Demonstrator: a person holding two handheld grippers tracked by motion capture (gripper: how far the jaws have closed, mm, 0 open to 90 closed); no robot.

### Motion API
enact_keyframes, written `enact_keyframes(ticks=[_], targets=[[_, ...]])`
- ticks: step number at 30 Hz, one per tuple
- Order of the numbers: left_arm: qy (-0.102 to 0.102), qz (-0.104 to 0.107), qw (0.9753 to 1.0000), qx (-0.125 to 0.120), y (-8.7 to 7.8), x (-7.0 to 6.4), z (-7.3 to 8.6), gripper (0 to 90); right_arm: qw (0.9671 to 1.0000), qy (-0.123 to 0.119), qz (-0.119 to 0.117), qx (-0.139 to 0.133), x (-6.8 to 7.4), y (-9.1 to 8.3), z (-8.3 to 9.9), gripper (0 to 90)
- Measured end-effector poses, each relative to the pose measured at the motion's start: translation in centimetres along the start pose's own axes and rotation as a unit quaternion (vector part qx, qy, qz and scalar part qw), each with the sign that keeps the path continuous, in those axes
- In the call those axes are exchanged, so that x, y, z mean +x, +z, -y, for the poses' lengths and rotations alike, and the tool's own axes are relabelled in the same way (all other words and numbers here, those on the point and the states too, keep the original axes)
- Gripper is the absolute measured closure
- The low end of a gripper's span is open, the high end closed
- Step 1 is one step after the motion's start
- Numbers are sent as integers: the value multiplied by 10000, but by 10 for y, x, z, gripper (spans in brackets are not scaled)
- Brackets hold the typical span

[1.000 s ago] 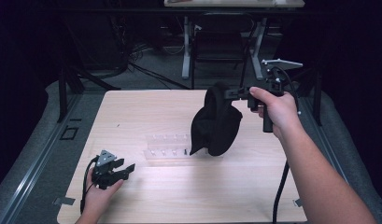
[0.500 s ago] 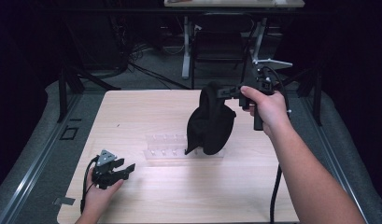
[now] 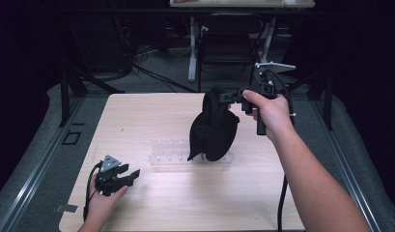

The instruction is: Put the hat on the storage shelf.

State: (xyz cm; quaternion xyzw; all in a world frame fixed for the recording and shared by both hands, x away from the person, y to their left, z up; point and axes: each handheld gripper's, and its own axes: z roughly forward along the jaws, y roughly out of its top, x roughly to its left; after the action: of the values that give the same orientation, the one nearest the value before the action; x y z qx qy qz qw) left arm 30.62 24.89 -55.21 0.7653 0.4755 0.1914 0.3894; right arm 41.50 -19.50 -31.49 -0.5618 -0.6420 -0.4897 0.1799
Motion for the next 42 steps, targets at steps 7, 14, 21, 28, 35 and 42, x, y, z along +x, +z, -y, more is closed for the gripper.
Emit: enact_keyframes(ticks=[7,14,21,28,35,42], targets=[[64,64,9999,-65,-2,-5,-3,462,9999,21,-162,44,0,9,2,881],[139,191,9994,-269,-7,-15,-12,478,9996,100,-279,19,-3,15,4,879],[365,445,9976,-374,-9,-32,-27,507,9996,73,-276,-21,-2,17,5,876],[636,641,9955,-281,-1,-53,-40,547,9995,55,-316,2,0,19,6,873],[895,877,9914,-370,4,-77,-60,559,9993,32,-380,16,2,23,6,867],[1038,1113,9873,-449,8,-97,-74,595,9990,45,-439,-10,4,25,7,860]])
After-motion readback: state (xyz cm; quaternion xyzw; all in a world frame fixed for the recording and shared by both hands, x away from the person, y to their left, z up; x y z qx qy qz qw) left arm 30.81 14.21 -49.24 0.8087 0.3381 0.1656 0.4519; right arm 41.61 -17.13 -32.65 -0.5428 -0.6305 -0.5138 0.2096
